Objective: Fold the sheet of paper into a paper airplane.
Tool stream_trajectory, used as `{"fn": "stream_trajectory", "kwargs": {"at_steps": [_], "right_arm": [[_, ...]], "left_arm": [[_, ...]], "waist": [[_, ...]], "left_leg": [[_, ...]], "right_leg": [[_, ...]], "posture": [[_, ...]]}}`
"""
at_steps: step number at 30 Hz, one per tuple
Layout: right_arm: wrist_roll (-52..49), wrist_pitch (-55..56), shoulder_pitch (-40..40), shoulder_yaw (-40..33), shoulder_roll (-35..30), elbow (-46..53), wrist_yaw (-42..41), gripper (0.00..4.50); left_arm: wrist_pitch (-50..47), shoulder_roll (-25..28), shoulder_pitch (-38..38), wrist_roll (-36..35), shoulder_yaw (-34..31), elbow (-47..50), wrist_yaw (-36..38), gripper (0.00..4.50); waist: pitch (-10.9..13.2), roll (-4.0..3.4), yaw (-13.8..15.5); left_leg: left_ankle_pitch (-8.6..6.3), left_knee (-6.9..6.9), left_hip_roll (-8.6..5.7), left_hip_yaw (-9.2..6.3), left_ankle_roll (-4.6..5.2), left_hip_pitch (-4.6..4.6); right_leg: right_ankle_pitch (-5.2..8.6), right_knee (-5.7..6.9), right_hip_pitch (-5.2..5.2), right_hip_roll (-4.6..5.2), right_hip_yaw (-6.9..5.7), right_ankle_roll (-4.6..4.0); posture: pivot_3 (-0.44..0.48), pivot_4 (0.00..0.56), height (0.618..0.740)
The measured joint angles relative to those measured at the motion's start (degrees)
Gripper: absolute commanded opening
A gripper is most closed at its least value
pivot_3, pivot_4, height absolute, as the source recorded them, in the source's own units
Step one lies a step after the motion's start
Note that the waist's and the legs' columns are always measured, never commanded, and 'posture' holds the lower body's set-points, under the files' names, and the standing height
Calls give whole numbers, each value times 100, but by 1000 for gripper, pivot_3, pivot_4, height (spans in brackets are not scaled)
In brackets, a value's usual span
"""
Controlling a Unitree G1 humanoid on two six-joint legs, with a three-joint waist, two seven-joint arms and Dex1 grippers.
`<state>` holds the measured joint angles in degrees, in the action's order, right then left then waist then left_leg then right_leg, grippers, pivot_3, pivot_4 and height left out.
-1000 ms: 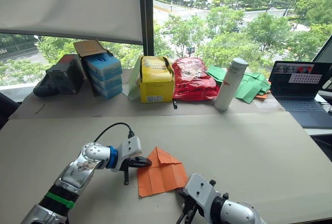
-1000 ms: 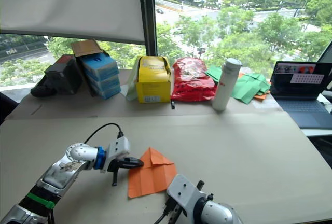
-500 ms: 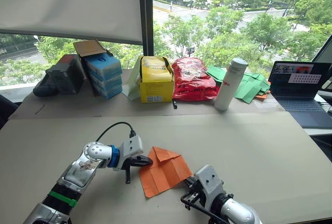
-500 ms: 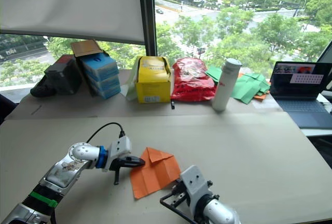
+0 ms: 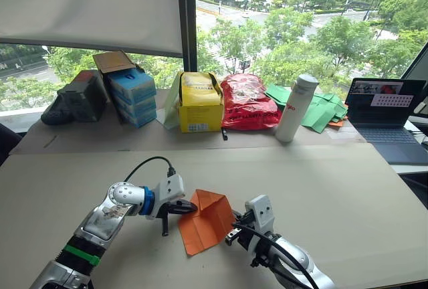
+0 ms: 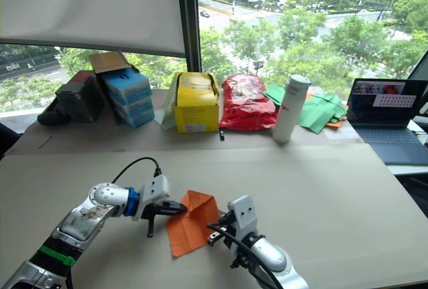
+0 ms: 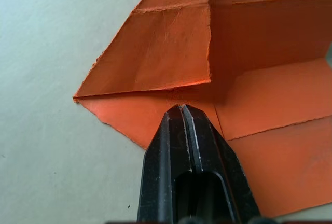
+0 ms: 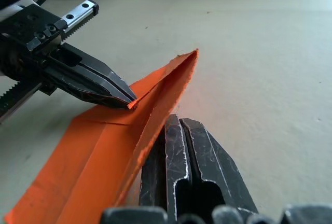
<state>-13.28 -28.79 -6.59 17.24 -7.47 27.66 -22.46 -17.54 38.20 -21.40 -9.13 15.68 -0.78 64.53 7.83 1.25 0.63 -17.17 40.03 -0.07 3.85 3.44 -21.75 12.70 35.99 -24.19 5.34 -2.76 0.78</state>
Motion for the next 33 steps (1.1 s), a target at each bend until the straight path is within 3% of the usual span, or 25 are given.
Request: {"fn": "stream_trajectory", "kwargs": {"at_steps": [9,26,33], "right_arm": [[-154,-62,477,466,-297,-170,-611,0],[117,-65,928,571,-381,-725,-599,0],[255,-64,1117,702,-492,-887,-682,0]], "left_arm": [[3,-31,-52,47,14,-23,-4,9],[30,-289,-281,105,89,-285,24,9],[-214,23,72,-23,-433,-118,-141,9]], "waist": [[0,0,-7],[0,0,-8],[0,0,-89]], "left_leg": [[0,0,-1,1,0,0],[0,8,-5,3,1,-8],[2,6,-2,2,-3,-7]], "right_leg": [[0,2,-1,-3,-8,0],[-1,6,-4,-5,-11,0],[0,10,-9,-7,-9,-1]], "posture": [[0,150,740],[0,150,740],[0,150,740]]}}
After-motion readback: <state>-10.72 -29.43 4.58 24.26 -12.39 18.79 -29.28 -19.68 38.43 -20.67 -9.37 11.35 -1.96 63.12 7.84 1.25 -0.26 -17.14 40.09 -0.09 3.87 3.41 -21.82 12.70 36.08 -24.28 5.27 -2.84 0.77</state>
